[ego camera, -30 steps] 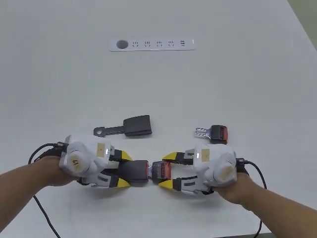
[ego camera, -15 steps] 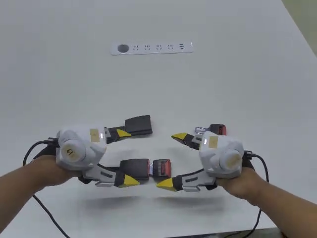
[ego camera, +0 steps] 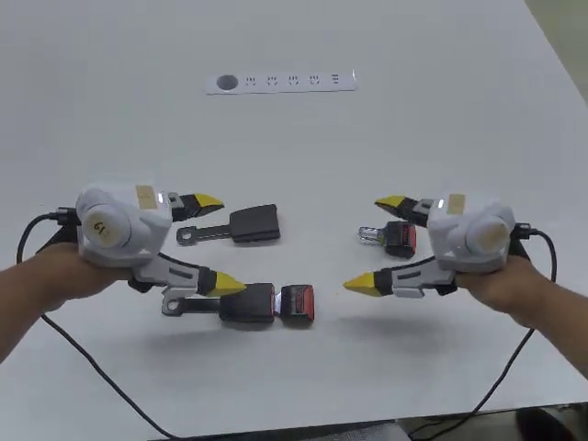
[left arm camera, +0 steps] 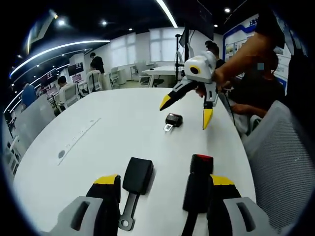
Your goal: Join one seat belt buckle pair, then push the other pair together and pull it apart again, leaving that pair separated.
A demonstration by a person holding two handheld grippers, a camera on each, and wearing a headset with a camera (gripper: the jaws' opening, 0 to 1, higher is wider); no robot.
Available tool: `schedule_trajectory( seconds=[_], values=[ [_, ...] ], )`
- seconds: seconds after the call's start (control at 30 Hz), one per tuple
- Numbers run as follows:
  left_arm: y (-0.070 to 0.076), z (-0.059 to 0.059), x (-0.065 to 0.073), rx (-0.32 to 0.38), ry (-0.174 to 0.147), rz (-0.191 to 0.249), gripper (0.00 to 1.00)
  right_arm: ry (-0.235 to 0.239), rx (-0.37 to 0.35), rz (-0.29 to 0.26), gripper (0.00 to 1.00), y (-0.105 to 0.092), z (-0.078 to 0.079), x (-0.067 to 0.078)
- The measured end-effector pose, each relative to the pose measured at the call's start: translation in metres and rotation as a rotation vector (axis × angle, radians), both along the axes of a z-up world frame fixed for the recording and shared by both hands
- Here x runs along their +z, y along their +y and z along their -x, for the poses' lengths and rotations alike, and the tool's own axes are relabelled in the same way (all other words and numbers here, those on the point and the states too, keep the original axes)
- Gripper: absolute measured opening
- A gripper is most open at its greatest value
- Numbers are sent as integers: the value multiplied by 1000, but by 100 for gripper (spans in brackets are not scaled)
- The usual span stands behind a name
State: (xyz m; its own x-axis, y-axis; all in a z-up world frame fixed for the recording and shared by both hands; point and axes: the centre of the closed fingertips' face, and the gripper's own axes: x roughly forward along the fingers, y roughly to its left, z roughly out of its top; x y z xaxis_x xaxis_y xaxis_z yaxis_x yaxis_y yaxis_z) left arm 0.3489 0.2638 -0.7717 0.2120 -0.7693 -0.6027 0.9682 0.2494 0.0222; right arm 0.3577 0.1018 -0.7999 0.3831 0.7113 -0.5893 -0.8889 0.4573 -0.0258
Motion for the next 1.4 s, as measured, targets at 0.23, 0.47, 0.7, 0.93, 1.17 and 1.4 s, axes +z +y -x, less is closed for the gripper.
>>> schedule_trajectory(
  seconds=[0.23, 0.47, 0.7, 0.93, 1.17, 1.4],
  values=[
    [2, -23, 4, 14, -8, -8, 73, 22, -15, 43, 83, -31, -11, 2],
    [1, -40, -6, 14, 5, -32, 73, 76, -13, 46, 82, -46, -12, -8],
    [-3, -48, -26, 5, 43, -55, 71, 114, -14, 55, 80, -52, -13, -20],
    [-6, -53, -49, -5, 85, -81, 71, 154, 7, 72, 74, -57, -8, -35],
    [-6, -56, -67, -9, 119, -97, 72, 184, 39, 98, 75, -56, -6, -51],
    [-8, -48, -78, -39, 169, -110, 62, 167, 85, 125, 68, -54, -8, -57]
  ],
)
